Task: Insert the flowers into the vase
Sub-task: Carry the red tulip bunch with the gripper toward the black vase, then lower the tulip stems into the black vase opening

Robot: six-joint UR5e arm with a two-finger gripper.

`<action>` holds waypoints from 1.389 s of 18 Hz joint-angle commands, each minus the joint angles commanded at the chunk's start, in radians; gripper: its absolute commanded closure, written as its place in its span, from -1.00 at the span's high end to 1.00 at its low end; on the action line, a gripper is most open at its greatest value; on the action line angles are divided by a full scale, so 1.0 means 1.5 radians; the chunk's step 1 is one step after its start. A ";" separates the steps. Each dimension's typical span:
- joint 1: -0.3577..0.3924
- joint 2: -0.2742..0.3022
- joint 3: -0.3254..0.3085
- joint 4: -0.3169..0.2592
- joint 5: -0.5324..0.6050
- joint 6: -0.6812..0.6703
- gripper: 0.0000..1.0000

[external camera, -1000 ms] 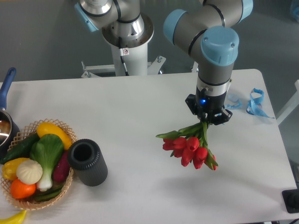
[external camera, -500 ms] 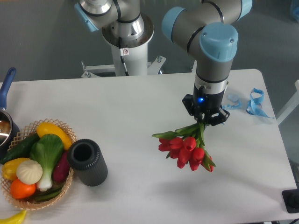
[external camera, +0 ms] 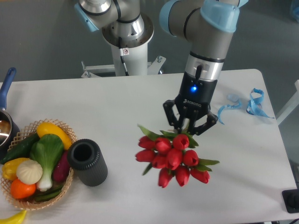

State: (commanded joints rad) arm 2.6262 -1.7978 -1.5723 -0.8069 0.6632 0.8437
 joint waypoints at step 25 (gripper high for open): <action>-0.092 -0.038 -0.086 0.076 -0.290 0.163 -1.00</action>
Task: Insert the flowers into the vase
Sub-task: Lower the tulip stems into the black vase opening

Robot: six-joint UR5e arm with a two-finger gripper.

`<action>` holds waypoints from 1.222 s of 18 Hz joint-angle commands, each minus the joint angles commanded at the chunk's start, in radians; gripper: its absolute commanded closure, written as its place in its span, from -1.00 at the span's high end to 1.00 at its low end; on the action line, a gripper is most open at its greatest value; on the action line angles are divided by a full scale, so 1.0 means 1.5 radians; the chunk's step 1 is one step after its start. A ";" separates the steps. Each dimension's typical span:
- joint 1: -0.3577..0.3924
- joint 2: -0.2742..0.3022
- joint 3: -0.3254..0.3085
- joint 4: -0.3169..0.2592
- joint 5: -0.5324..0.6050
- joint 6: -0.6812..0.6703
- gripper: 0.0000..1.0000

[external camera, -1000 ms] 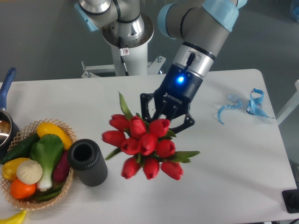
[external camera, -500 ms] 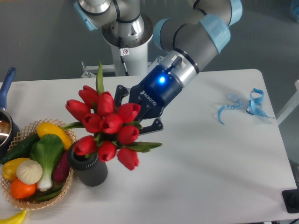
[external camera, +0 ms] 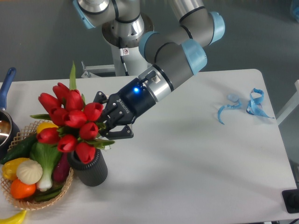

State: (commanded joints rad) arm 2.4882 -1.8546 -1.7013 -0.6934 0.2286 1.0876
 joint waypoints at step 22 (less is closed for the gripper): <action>-0.069 -0.026 0.011 0.004 -0.001 0.004 -0.92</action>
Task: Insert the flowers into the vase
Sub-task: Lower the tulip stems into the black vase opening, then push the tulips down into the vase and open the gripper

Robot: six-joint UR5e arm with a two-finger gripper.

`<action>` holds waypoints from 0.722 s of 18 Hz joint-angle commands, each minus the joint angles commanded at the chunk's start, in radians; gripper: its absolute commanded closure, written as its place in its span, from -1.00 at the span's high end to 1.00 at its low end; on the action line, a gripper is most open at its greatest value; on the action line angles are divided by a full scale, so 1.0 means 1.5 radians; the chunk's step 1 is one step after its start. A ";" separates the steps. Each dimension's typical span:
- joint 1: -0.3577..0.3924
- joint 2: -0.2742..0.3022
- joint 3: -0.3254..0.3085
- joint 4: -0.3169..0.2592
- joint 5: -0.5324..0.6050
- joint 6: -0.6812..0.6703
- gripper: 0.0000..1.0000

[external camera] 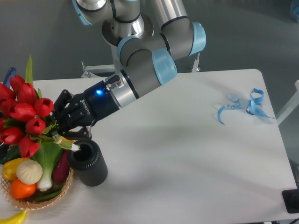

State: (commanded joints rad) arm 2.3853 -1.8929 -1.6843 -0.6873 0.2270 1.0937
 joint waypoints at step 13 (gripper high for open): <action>0.006 -0.017 -0.030 0.005 0.013 0.013 -0.85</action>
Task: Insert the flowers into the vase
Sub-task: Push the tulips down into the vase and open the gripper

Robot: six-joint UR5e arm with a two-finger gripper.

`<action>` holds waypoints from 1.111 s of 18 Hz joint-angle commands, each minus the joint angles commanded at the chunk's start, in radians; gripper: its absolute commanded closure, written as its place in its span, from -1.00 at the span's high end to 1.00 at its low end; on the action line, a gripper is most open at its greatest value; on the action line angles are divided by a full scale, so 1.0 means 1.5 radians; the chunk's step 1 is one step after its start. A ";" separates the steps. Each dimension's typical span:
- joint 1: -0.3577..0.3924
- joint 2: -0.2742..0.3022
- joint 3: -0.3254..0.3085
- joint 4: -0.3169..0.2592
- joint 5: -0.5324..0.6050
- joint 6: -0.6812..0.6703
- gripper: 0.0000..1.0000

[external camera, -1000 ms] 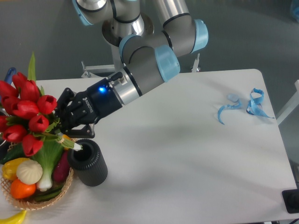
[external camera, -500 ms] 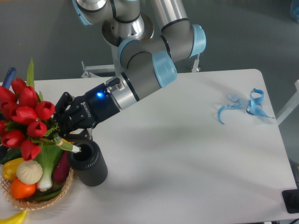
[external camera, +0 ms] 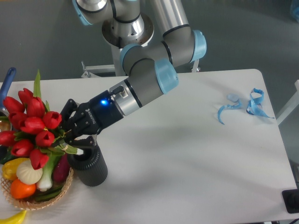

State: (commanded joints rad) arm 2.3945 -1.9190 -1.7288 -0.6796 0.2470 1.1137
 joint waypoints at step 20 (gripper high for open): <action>0.060 -0.015 -0.089 0.000 0.049 0.076 0.47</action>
State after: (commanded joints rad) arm 2.4850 -1.9420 -1.8622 -0.6796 0.3206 1.2272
